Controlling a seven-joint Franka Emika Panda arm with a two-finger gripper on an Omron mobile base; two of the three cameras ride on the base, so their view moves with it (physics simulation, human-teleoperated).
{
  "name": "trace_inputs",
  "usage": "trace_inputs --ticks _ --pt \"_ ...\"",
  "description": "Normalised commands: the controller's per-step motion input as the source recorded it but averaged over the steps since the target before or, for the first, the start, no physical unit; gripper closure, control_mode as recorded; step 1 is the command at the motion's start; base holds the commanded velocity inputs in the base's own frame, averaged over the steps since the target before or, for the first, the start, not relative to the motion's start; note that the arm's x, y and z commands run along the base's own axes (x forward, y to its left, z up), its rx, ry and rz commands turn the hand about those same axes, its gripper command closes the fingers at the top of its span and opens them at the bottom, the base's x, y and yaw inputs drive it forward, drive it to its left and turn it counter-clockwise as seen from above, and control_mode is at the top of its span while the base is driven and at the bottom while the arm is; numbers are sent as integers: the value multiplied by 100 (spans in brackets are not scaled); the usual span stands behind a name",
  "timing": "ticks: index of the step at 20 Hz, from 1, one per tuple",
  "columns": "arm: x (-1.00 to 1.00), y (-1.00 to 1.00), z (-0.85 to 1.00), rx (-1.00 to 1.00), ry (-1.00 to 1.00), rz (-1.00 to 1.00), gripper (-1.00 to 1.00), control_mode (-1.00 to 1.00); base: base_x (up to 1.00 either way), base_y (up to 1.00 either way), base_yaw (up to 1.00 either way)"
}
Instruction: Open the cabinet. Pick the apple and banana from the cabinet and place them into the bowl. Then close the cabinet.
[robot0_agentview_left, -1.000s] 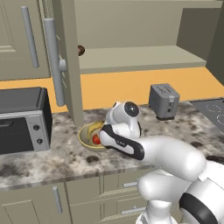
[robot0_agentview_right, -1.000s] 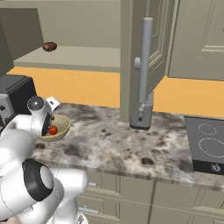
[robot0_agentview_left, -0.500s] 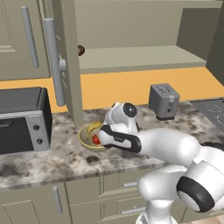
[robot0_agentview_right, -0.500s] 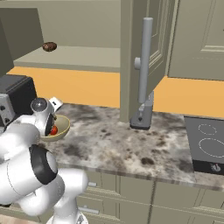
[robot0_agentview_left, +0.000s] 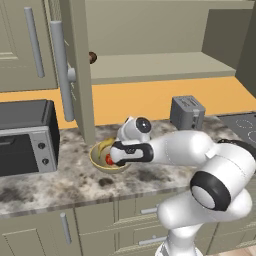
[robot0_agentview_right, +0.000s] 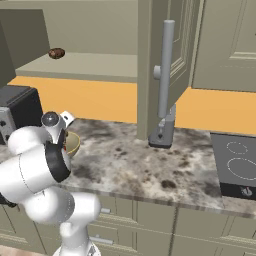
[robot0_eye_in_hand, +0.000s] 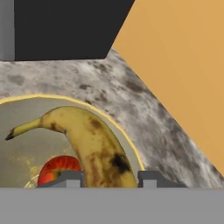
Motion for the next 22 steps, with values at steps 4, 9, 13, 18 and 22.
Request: trace_inputs --ticks 4,9,13,18,22 --pt "0 0 0 0 0 0 -100 -100 0 0 0" --pt "0 0 1 0 0 0 -100 -100 0 0 0" --pt "0 0 36 0 0 -1 -100 -100 0 0 0" --pt "-33 0 94 0 -4 -6 -100 -100 0 0 0" --pt "-66 -2 100 0 -3 -10 -100 -100 0 0 0"
